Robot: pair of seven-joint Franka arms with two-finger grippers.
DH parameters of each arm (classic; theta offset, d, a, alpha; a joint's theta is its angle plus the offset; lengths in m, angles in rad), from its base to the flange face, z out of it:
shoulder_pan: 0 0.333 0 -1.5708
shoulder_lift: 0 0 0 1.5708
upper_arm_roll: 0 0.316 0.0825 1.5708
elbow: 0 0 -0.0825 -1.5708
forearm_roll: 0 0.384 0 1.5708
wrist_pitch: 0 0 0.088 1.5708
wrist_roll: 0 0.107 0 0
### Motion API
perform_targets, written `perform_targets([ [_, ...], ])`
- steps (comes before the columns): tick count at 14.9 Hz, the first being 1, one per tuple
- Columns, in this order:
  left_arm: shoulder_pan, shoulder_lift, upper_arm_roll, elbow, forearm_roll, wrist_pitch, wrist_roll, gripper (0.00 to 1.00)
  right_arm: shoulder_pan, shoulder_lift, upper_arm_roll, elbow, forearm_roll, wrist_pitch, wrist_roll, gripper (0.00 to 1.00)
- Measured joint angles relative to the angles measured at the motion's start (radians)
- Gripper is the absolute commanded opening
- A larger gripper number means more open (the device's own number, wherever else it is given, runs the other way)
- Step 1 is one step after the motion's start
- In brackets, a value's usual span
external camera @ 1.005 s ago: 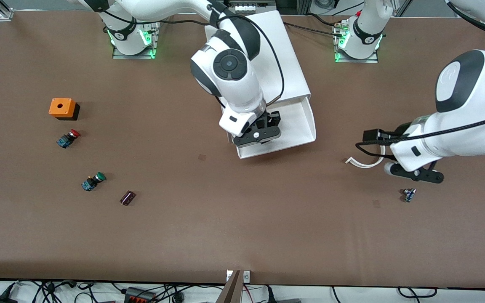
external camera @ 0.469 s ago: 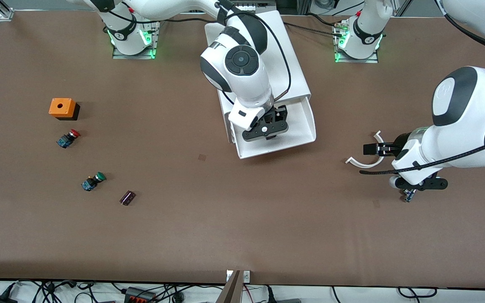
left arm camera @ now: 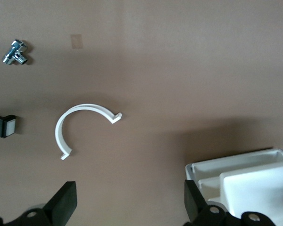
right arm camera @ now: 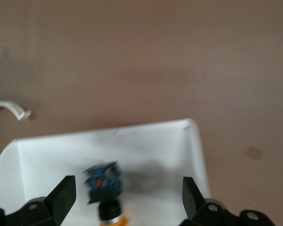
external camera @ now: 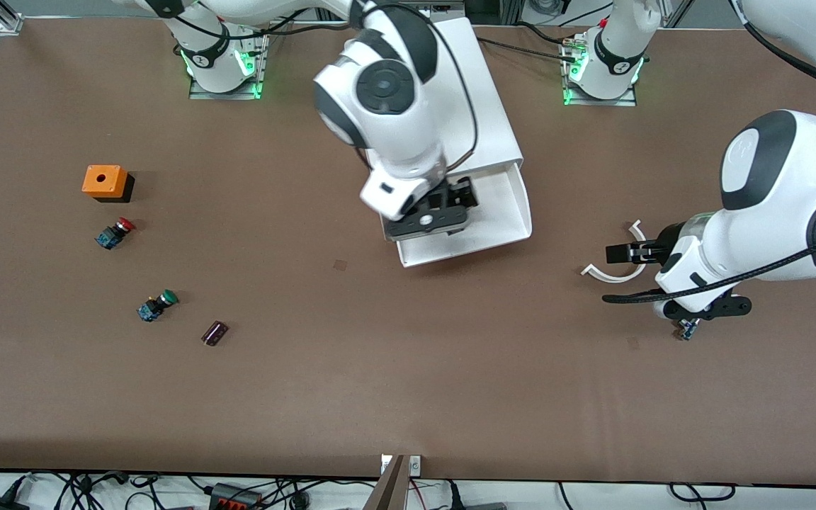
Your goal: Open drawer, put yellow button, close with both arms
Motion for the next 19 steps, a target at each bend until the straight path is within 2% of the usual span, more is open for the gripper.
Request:
perform_targets([
  [5, -0.086, 0.014, -0.011, -0.098, 0.000, 0.233, -0.144, 1.00, -0.203, -0.043, -0.034, 0.006, -0.013, -0.080, -0.152, 1.00],
  [10, -0.251, 0.067, -0.015, -0.165, 0.000, 0.466, -0.346, 1.00, -0.400, -0.064, -0.040, 0.008, -0.014, -0.186, -0.333, 1.00],
  [14, -0.317, 0.098, -0.015, -0.197, 0.000, 0.521, -0.374, 1.00, -0.519, -0.108, -0.041, 0.009, -0.014, -0.307, -0.407, 1.00],
  [19, -0.348, 0.095, -0.019, -0.250, 0.000, 0.545, -0.428, 1.00, -0.631, -0.121, -0.040, 0.009, -0.014, -0.350, -0.509, 1.00],
])
